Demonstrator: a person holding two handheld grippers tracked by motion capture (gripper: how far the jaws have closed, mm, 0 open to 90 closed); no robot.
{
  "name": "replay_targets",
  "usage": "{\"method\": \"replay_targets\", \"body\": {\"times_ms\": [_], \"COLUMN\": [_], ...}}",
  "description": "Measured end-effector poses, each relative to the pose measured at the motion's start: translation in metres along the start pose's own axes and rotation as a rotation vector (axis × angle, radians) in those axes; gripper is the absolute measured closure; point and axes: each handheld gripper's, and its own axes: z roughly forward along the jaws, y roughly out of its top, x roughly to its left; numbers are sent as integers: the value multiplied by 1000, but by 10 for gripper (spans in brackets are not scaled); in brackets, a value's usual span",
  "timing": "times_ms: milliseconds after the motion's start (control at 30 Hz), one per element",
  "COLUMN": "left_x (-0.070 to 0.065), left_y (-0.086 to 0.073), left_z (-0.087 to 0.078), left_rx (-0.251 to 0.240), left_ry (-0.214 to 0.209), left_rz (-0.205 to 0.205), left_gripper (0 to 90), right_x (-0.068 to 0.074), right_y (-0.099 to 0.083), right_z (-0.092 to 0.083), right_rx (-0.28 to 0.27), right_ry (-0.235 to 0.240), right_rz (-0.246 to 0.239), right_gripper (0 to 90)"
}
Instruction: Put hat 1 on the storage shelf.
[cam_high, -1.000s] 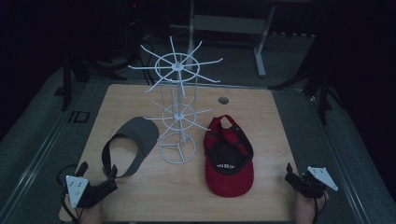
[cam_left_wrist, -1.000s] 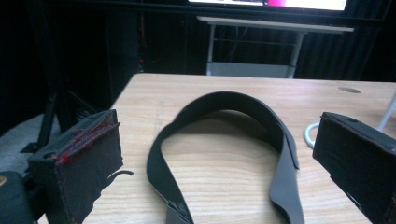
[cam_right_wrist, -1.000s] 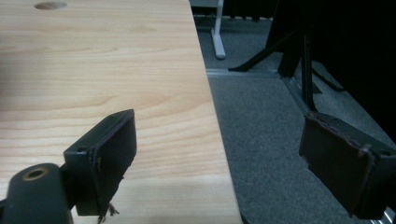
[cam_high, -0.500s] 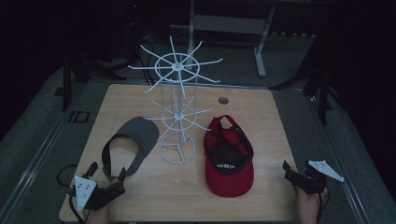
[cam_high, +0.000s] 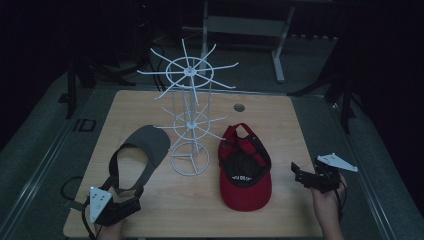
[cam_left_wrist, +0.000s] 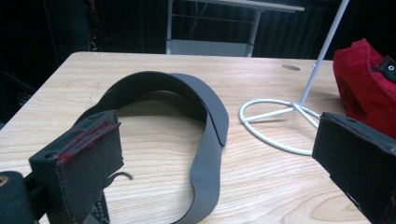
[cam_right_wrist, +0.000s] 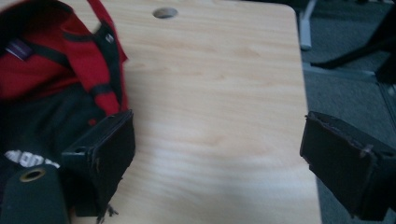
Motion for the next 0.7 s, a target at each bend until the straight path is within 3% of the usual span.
{"method": "replay_targets", "body": {"times_ms": [133,300,433,533,700], "left_x": [-2,-4,-5,-5,-7], "left_y": [1,2,3,4,5], "left_z": [-1,-1,-1,-1,-1], "left_rx": [-14,-20,-25,9,32], "left_ry": [-12,-50,-70,-107,-110], "left_rz": [0,0,3,-21,-10], "left_gripper": [19,20,19,20,19], "right_x": [10,20,31,38,44], "right_y": [16,24,30,37,47], "right_z": [10,21,34,42,56], "right_rx": [-10,-16,-1,13,17], "right_ry": [48,56,94,140,208], "right_rz": [-26,-57,-92,-99,-97], "right_gripper": [125,135,135,135,144]}}
